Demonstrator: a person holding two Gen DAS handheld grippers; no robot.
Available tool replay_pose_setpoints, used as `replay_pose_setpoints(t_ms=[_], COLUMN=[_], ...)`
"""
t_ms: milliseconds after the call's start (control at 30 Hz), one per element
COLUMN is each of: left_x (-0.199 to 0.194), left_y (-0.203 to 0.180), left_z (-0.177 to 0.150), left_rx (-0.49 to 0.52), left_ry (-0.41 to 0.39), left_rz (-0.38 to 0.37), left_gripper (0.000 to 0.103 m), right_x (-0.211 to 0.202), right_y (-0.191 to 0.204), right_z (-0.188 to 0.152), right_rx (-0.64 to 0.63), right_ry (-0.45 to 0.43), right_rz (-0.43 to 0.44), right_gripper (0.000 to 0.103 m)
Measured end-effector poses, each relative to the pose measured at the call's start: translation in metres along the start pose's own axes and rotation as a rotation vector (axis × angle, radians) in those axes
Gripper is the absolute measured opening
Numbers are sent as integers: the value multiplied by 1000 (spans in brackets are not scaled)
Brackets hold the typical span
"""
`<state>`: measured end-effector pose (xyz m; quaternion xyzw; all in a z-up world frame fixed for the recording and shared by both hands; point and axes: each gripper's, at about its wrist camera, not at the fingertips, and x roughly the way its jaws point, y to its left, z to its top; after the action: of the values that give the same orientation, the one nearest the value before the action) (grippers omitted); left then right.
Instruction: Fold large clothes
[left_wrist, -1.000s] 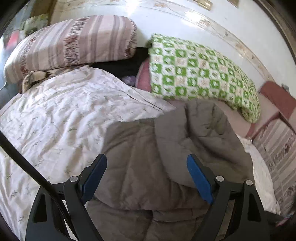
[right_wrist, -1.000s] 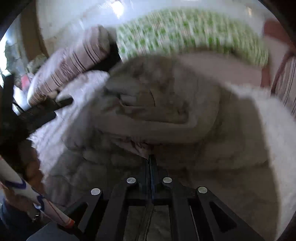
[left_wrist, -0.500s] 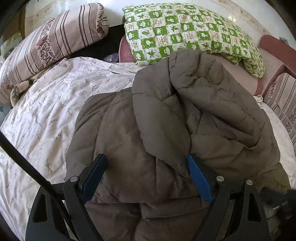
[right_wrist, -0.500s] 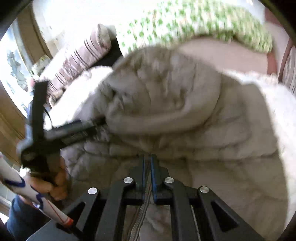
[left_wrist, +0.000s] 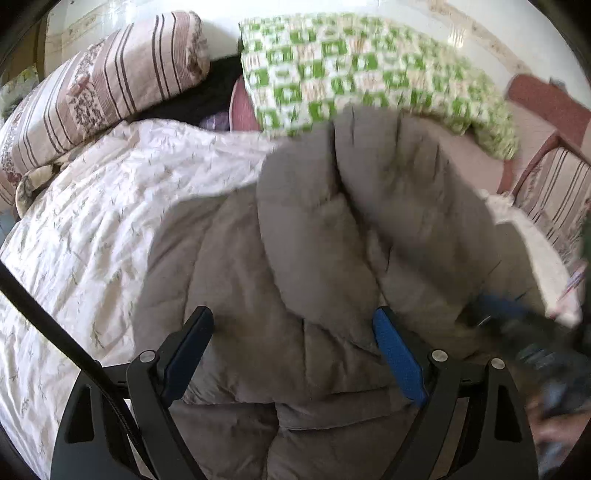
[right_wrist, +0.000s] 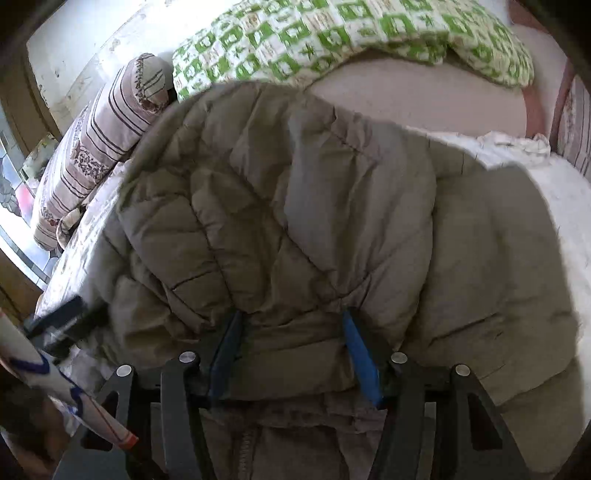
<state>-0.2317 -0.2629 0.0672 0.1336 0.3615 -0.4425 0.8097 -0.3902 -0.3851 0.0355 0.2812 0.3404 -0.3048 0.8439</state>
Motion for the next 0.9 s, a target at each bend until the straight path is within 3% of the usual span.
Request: replay_pose_setpoints(t_ms=[100, 167, 233, 333, 367, 433, 533, 667, 767, 800, 867, 900], left_x=[-22, -25, -14, 20, 30, 37, 36, 38, 38, 38, 37, 38], left_y=[4, 1, -8, -19, -18, -13, -9, -6, -5, -5, -5, -5], left_z=[6, 6, 2, -5, -7, -9, -8, -9, -9, -9, -10, -10], left_rx=[-29, -35, 9, 108, 114, 86, 77, 59, 54, 52, 45, 41], left_ry=[-118, -149, -127, -35, 11, 52, 68, 74, 73, 73, 72, 72], left_rz=[-13, -20, -19, 143, 157, 151, 138, 130, 128, 128, 126, 123], left_gripper=[88, 88, 88, 88, 88, 88, 88, 88, 89, 89, 90, 90], right_x=[0, 0, -1, -5, -7, -13, -37, -50, -26, -10, 24, 33], right_y=[2, 3, 3, 3, 3, 4, 3, -1, -16, -24, -38, -41], right_z=[-1, -3, -4, -8, -7, -4, 6, 41, 60, 60, 53, 46], right_rx=[-12, -23, -39, -55, -60, -69, -73, -83, -42, -31, 9, 10], right_ry=[-9, -13, -14, -9, 0, 17, -24, -105, -78, -50, 42, 45], right_rz=[0, 0, -2, 6, 11, 16, 28, -44, -40, -79, -51, -49], right_gripper=[61, 61, 61, 61, 61, 58, 40, 40, 40, 40, 40, 40])
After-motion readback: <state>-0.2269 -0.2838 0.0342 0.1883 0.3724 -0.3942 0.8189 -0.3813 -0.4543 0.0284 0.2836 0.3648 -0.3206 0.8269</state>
